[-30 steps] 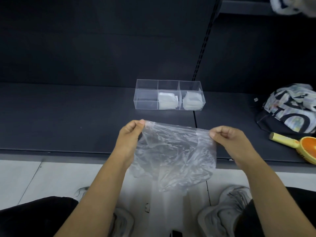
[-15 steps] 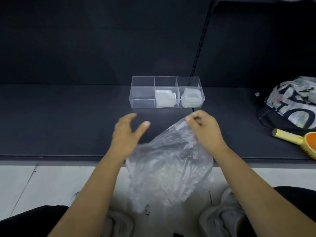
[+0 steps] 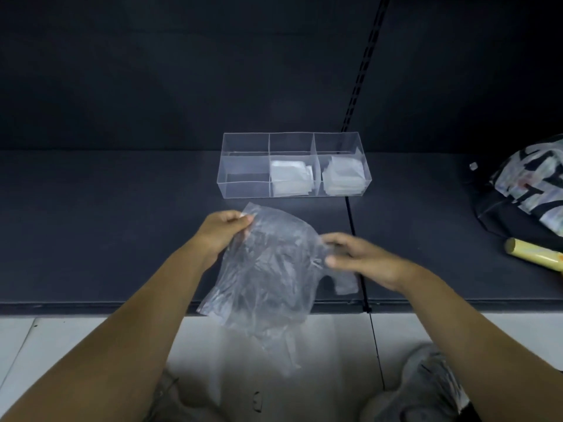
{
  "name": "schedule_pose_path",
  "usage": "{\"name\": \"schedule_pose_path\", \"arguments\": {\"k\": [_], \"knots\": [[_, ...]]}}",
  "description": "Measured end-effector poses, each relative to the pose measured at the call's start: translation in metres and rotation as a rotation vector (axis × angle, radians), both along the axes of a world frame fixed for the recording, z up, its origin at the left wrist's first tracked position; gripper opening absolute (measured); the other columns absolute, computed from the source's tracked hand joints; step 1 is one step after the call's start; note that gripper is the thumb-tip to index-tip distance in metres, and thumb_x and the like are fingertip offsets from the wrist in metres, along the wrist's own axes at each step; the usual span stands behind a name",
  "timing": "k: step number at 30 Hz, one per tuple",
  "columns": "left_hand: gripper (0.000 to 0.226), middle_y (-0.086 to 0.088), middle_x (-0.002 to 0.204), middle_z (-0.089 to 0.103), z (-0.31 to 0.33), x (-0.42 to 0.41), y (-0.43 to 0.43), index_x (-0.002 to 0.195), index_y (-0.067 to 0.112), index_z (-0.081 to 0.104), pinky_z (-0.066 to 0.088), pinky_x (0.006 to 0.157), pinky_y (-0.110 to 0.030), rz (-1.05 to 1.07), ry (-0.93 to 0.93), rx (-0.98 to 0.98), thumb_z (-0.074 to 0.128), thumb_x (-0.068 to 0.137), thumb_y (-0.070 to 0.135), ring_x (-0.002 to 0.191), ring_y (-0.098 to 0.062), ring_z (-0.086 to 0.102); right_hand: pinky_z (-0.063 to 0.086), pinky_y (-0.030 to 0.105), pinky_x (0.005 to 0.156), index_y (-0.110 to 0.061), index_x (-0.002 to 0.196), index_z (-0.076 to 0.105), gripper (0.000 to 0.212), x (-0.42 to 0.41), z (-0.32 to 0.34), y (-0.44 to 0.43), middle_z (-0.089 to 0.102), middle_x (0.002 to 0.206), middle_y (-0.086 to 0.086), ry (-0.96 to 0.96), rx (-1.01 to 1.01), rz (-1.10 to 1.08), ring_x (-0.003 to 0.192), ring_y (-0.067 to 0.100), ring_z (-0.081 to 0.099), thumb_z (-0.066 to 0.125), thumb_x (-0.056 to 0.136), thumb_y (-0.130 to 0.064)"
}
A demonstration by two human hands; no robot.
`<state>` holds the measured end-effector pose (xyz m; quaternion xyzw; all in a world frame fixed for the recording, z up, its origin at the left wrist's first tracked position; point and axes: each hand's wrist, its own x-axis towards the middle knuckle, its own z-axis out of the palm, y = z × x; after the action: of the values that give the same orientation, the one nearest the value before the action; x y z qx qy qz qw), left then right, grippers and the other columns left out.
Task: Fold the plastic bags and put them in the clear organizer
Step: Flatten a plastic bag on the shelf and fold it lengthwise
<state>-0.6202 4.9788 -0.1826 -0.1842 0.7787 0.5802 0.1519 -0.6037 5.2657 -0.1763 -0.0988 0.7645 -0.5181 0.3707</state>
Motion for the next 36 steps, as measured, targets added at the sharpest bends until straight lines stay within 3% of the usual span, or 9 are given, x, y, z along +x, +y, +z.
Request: {"name": "schedule_pose_path", "arguments": {"k": [3, 6, 10, 14, 17, 22, 28, 32, 36], "knots": [[0.021, -0.006, 0.076, 0.068, -0.013, -0.005, -0.008, 0.082, 0.010, 0.071, 0.049, 0.076, -0.033, 0.131, -0.044, 0.037, 0.066, 0.090, 0.028, 0.070, -0.018, 0.060, 0.020, 0.035, 0.116, -0.054, 0.110, 0.057, 0.046, 0.000, -0.023, -0.018, 0.018, 0.150, -0.023, 0.053, 0.195, 0.113, 0.140, 0.006, 0.019, 0.079, 0.070, -0.051], [0.024, -0.011, 0.077, 0.066, -0.020, -0.008, -0.013, 0.081, 0.004, 0.069, 0.049, 0.079, -0.036, 0.217, -0.073, 0.020, 0.067, 0.090, 0.026, 0.069, -0.020, 0.059, 0.013, 0.040, 0.118, -0.049, 0.106, 0.059, 0.042, 0.001, -0.029, -0.028, 0.009, 0.151, -0.024, 0.136, 0.240, 0.084, 0.142, 0.007, 0.011, 0.081, 0.070, -0.045], [0.025, -0.009, 0.071, 0.063, -0.028, -0.012, -0.019, 0.068, 0.009, 0.063, 0.049, 0.081, -0.033, 0.279, -0.062, 0.026, 0.067, 0.089, 0.023, 0.068, -0.019, 0.058, 0.029, 0.034, 0.110, -0.044, 0.106, 0.050, 0.054, 0.010, -0.034, -0.020, 0.026, 0.131, -0.022, 0.192, 0.260, -0.072, 0.129, 0.008, 0.032, 0.084, 0.064, -0.044], [0.021, -0.011, 0.077, 0.065, -0.030, -0.013, -0.020, 0.074, 0.008, 0.066, 0.050, 0.083, -0.035, 0.287, -0.063, 0.028, 0.067, 0.089, 0.023, 0.076, -0.023, 0.059, 0.033, 0.029, 0.105, -0.024, 0.088, 0.063, 0.021, 0.021, -0.050, -0.022, 0.044, 0.115, -0.008, 0.348, 0.340, -0.177, 0.114, 0.011, 0.043, 0.080, 0.076, -0.030], [0.020, -0.009, 0.073, 0.064, -0.031, -0.014, -0.026, 0.075, 0.011, 0.066, 0.050, 0.074, -0.031, 0.333, -0.079, 0.037, 0.065, 0.091, 0.023, 0.066, -0.020, 0.058, 0.037, 0.009, 0.091, -0.024, 0.078, 0.069, 0.010, 0.010, -0.042, -0.010, 0.052, 0.112, -0.006, 0.174, 0.233, -0.154, 0.102, 0.001, 0.052, 0.078, 0.078, -0.029], [0.039, -0.004, 0.051, 0.056, -0.036, -0.017, -0.049, 0.057, 0.014, 0.060, 0.041, 0.053, -0.026, 0.403, -0.102, -0.056, 0.061, 0.093, 0.030, 0.048, -0.020, 0.047, 0.042, 0.016, 0.085, -0.022, 0.063, 0.065, 0.042, -0.020, -0.009, 0.025, 0.068, 0.081, -0.010, 0.011, 0.219, -0.127, 0.081, -0.001, 0.063, 0.058, 0.078, -0.060], [0.029, -0.001, 0.057, 0.058, -0.030, -0.027, -0.044, 0.068, 0.016, 0.059, 0.039, 0.050, -0.023, 0.450, -0.104, 0.002, 0.059, 0.094, 0.027, 0.053, -0.016, 0.049, 0.042, 0.013, 0.046, -0.013, 0.078, 0.065, 0.012, -0.066, -0.008, 0.021, 0.066, 0.058, -0.005, 0.130, 0.096, -0.684, 0.048, 0.003, 0.054, 0.066, 0.084, -0.001], [0.014, -0.001, 0.072, 0.056, -0.022, -0.022, -0.045, 0.089, 0.014, 0.060, 0.042, 0.054, -0.026, 0.537, -0.117, 0.057, 0.059, 0.094, 0.027, 0.061, -0.014, 0.051, 0.045, 0.016, 0.057, -0.009, 0.099, 0.063, 0.011, -0.072, -0.009, 0.020, 0.066, 0.074, 0.003, 0.210, 0.108, -0.992, 0.060, 0.008, 0.058, 0.061, 0.089, -0.004], [0.022, 0.000, 0.086, 0.061, -0.018, 0.009, -0.050, 0.093, 0.017, 0.058, 0.047, 0.063, -0.031, 0.496, -0.222, 0.148, 0.059, 0.093, 0.039, 0.075, -0.015, 0.058, 0.046, 0.021, 0.064, -0.019, 0.088, 0.065, 0.005, -0.024, -0.008, 0.013, 0.069, 0.086, 0.003, 0.185, 0.145, -0.643, 0.072, 0.012, 0.061, 0.062, 0.092, -0.021]]}}
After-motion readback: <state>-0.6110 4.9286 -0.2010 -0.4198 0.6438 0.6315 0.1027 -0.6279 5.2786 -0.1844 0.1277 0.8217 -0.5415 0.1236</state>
